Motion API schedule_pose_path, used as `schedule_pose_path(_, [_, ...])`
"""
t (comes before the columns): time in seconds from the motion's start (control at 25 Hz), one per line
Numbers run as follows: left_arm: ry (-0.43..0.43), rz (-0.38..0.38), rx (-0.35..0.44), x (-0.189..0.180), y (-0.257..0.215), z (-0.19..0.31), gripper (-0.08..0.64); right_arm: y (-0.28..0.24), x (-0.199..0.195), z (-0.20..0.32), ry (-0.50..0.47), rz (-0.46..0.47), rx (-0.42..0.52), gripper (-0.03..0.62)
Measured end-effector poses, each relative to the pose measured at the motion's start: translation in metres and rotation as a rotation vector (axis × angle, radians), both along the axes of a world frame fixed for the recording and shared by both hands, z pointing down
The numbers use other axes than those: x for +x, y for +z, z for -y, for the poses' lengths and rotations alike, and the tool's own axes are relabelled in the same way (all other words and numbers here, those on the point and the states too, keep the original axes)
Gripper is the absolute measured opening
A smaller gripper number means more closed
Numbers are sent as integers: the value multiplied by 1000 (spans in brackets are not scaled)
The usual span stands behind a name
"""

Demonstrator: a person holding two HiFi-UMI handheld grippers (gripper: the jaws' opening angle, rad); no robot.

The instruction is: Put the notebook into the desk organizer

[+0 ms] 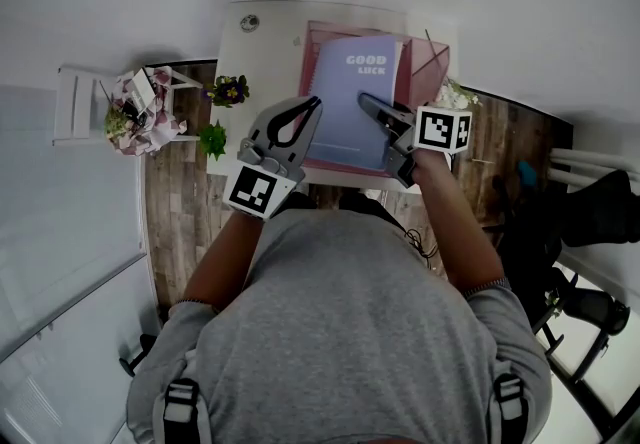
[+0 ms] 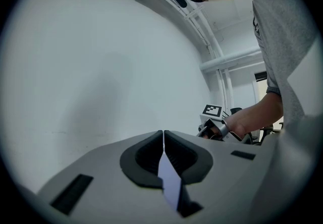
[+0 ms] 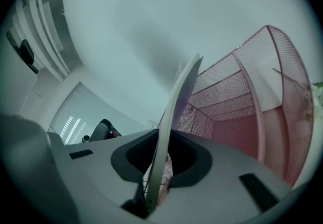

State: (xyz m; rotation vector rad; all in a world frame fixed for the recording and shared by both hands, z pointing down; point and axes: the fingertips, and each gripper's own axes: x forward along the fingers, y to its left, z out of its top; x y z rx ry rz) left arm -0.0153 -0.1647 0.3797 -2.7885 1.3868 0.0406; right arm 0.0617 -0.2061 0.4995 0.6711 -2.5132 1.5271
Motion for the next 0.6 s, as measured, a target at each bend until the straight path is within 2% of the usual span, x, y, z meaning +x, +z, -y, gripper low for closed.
schedule_pose_path(0.28, [4,-6,6,2,-3,4,26,6,-4,1,-11,-16,-17,61])
schedule_pose_path(0.4, [11,-7,8,3,-6,4,26,9,-3,2,-8,-52,-2,67])
schedule_pose_path(0.48, [16,-11,9,3,-6,5,26,11,-3,4,-11,-87,12,96])
schedule_pose_path(0.6, [18,-15,9,2,-5,6,26,14,-7,4,-18,-126,28,185])
